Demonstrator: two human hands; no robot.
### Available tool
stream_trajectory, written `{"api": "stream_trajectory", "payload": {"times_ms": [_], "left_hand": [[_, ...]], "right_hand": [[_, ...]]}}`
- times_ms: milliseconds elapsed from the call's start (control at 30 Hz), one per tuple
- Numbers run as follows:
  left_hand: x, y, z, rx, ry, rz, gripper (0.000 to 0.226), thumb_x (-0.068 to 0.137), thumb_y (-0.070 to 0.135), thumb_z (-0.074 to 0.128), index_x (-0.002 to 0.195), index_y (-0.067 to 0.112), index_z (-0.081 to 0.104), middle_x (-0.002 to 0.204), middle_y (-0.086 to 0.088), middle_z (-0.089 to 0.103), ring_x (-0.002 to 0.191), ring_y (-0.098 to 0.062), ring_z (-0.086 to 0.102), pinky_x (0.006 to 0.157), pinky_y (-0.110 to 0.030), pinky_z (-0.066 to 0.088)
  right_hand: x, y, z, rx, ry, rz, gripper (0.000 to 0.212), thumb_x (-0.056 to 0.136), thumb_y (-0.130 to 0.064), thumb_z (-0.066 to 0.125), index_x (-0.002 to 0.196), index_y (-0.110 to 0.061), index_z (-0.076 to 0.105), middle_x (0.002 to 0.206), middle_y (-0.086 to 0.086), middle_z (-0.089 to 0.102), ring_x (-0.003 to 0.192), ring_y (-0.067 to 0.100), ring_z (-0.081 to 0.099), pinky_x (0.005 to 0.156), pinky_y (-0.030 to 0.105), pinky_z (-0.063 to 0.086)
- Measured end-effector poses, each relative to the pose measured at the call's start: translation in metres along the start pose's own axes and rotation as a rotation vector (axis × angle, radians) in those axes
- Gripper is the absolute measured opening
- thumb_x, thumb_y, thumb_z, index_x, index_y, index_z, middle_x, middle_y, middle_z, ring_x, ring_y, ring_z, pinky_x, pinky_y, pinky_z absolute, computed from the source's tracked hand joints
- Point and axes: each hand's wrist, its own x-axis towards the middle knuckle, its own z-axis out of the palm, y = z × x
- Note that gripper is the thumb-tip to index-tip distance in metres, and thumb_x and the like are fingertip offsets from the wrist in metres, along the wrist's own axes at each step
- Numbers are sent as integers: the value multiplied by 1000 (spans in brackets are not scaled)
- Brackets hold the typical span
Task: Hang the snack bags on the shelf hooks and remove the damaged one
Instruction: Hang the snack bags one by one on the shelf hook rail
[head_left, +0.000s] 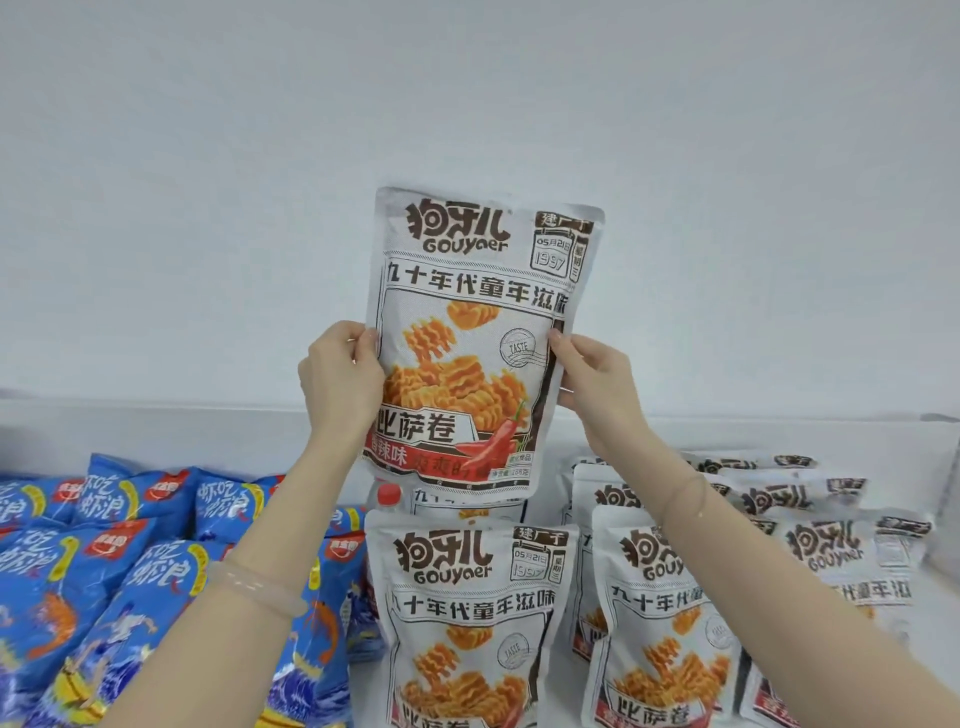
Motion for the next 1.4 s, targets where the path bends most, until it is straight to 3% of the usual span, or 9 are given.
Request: {"api": "stream_trajectory", "payload": {"times_ms": [167,333,500,600,700,833,967,1200,1400], "left_hand": [[-2,-9,-13,-263,-177,-51,18,95,21,53,80,23,64,60,5,61,56,-8,58,62,-30,46],[-12,-12,-14,-349,-233,-68,17,95,19,56,81,22,65,51,6,59,49,-6,46,61,-30,46],[-15,-15,-12,-360,-253,-21,19,96,17,55,81,25,66,80,-20,70,68,-24,57,70,-38,52],[-9,-21,-8,-319,-315,-65,18,95,16,57,80,24,64,79,-13,72,76,-38,64,78,-44,55],[1,-28,-1,-229,-400,-161,4,88,22,66,88,23,62,90,-7,73,92,-28,67,91,-50,53],[9,-14,6,-374,-489,-367,57,79,37,75,124,18,44,112,-3,66,104,-17,63,90,-45,53],[12,-18,17,-321,-501,-359,74,74,20,82,128,25,31,104,-1,62,99,-23,63,82,-53,55],[-9,-58,33,-162,-646,-253,49,82,13,73,121,23,44,108,0,63,104,-26,64,78,-48,57],[-20,-86,32,-139,-771,-342,38,85,11,70,119,22,57,103,-10,71,92,-20,68,73,-35,56]], "right_hand": [[5,-3,-9,124,-63,44,26,100,-24,52,92,-10,72,78,2,78,65,15,73,61,29,61],[15,-6,-18,197,-111,124,24,100,-22,53,91,-10,72,75,1,79,61,14,73,56,25,59],[21,-7,-21,189,-130,150,23,100,-20,53,90,-10,71,76,2,78,64,15,74,57,26,60],[22,-3,-19,165,-102,182,23,100,-20,53,88,-10,71,73,1,78,61,15,72,55,27,60],[22,8,-13,48,-56,193,25,101,-22,52,87,-11,70,75,2,77,65,17,70,63,33,58],[19,27,-6,-34,-17,181,27,100,-22,53,84,-14,72,85,8,75,73,23,69,81,46,55],[17,44,-9,-137,-43,220,23,101,-20,52,92,-17,73,101,10,76,92,27,71,94,51,55],[17,60,-23,-414,-9,293,17,95,-10,57,92,-20,70,104,14,73,95,28,68,76,45,62],[16,76,-26,-644,-31,332,14,84,0,62,85,-12,70,91,18,76,81,34,75,70,44,64]]}}
